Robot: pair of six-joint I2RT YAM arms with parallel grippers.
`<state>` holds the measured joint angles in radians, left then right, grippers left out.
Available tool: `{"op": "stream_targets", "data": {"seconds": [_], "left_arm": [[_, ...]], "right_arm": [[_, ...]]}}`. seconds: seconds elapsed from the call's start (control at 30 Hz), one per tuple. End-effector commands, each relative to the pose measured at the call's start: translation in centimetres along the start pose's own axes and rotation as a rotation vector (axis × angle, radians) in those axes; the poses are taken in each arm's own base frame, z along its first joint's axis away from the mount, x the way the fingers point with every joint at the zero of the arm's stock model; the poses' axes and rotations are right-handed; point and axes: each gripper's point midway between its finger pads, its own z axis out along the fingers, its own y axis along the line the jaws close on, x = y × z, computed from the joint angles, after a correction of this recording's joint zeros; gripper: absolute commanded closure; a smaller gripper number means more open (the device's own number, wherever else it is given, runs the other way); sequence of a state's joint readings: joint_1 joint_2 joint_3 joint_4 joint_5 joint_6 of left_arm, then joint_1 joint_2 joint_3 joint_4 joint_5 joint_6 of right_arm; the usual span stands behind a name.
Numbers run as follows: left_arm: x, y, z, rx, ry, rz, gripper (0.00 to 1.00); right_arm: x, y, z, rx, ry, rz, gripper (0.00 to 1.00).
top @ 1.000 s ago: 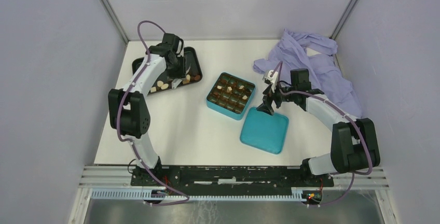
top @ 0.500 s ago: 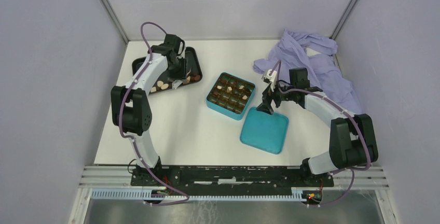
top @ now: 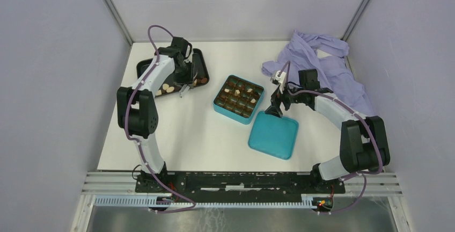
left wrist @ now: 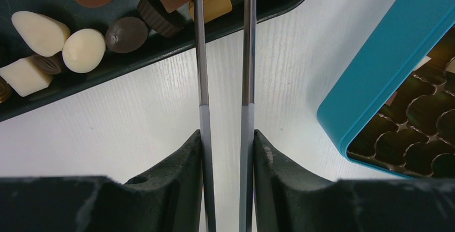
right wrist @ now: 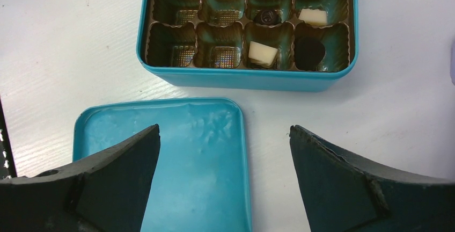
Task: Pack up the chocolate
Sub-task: Pick up the fake chocolate from the plate.
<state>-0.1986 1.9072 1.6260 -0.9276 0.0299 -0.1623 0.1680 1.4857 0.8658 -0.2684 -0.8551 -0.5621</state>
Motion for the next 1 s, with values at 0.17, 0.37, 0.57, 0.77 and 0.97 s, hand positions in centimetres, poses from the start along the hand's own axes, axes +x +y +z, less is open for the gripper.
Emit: {"op": "stream_targets", "data": {"seconds": [0.17,0.37,0.57,0.77,0.97], "left_arm": [[-2.3,0.2,-2.6,-0.01,-0.097,0.024,0.98],[-3.1,0.1,-3.7,-0.005,-0.149,0.012,0.98],[-3.5,0.1,-4.2,-0.001,-0.179,-0.004,0.98],[-3.8,0.0,-4.9,0.004,-0.202,-0.012,0.98],[-4.0,-0.5,-5.8,0.037,-0.24,-0.019,0.98]], "right_arm": [[-1.8,-0.5,-0.5,0.014,-0.035,-0.041,0.04],[-1.8,-0.4,-0.7,0.021,-0.042,-0.05,0.04],[-2.0,-0.4,-0.9,0.029,-0.047,-0.061,0.04],[-1.9,-0.2,-0.8,0.025,-0.056,-0.059,0.04],[-2.3,-0.4,-0.6,0.01,-0.057,-0.041,0.04]]}}
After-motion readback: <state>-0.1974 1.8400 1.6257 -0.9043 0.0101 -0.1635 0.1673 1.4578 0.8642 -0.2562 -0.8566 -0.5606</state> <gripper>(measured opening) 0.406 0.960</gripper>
